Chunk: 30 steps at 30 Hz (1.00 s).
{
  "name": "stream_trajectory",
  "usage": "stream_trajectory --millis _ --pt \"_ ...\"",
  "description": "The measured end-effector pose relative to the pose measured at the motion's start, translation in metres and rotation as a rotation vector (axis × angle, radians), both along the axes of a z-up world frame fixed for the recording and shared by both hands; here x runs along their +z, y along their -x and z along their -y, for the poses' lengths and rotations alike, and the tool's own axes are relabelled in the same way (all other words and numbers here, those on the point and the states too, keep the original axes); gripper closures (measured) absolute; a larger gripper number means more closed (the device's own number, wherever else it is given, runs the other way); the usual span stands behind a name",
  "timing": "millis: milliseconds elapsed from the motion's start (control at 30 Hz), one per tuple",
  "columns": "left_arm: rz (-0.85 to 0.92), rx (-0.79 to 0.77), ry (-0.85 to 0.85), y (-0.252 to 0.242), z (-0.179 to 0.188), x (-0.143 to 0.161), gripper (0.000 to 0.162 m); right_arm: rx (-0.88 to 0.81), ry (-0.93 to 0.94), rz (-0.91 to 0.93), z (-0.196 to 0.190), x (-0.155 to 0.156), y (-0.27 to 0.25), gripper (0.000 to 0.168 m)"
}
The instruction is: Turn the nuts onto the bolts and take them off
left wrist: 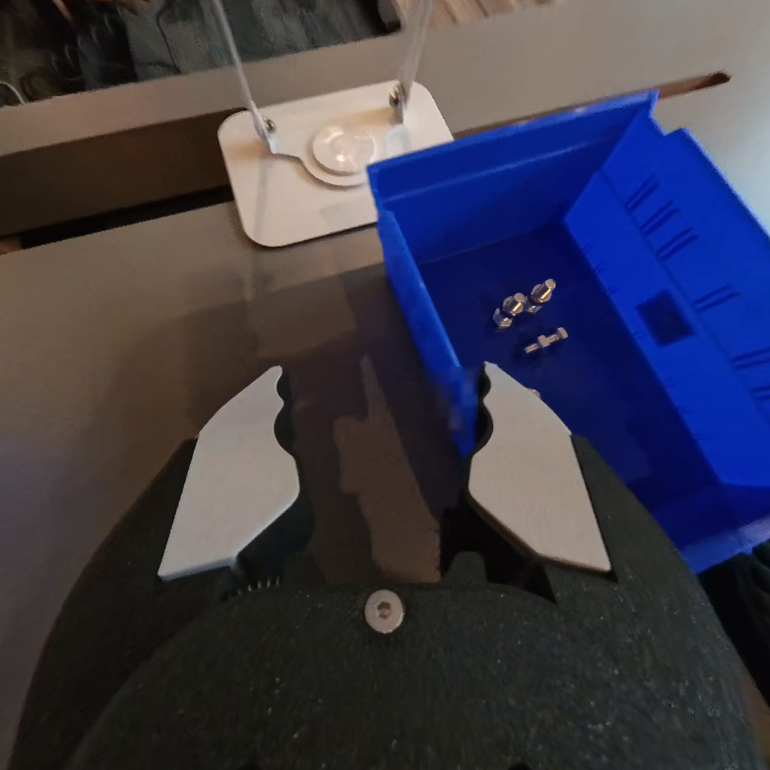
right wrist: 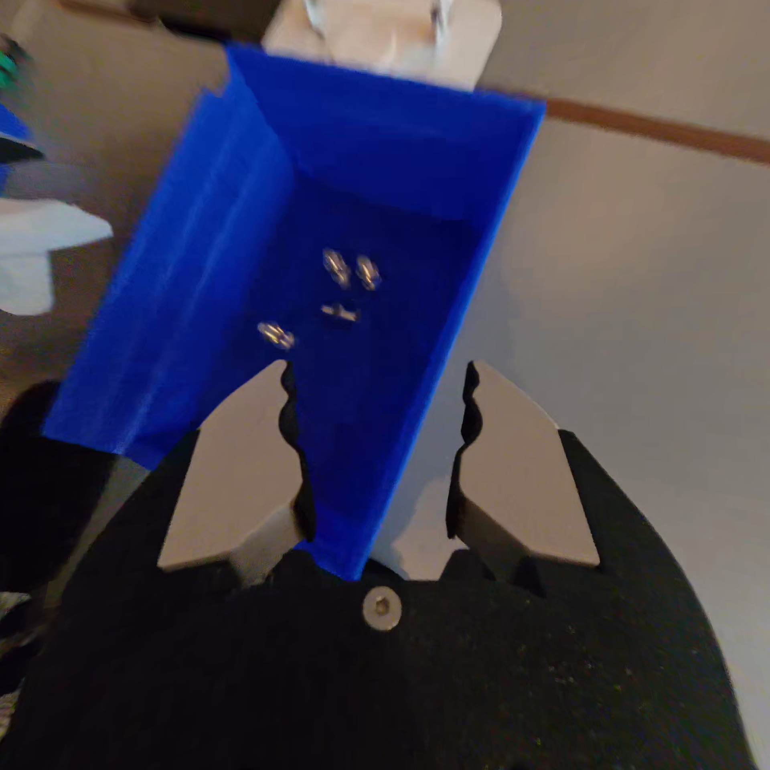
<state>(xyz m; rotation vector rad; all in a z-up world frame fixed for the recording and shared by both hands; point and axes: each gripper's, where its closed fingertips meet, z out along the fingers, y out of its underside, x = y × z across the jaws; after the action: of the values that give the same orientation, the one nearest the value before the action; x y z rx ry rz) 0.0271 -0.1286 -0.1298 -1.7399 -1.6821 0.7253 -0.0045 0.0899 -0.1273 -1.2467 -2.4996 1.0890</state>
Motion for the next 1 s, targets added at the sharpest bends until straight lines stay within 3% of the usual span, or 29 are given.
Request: stream_trajectory --millis 233,533,633,733,1000 --pt "-0.118 0.047 -0.029 -0.043 0.087 0.062 0.083 0.141 0.242 -0.140 0.081 0.072 -0.028 0.087" --pt "-0.110 0.250 0.126 -0.136 0.276 0.105 0.088 0.417 0.481 -0.048 0.252 0.086 -0.097 0.076" --pt "-0.053 0.298 0.136 -0.162 0.339 0.099 0.089 0.499 0.561 0.038 0.312 0.082 -0.125 0.072" --pt "0.009 0.329 0.139 -0.184 0.391 0.085 0.089 0.527 0.549 0.107 0.364 0.066 -0.144 0.056" --pt "0.167 0.319 0.099 -0.204 0.471 0.028 0.091 0.550 0.353 0.238 0.465 0.020 -0.174 0.044"
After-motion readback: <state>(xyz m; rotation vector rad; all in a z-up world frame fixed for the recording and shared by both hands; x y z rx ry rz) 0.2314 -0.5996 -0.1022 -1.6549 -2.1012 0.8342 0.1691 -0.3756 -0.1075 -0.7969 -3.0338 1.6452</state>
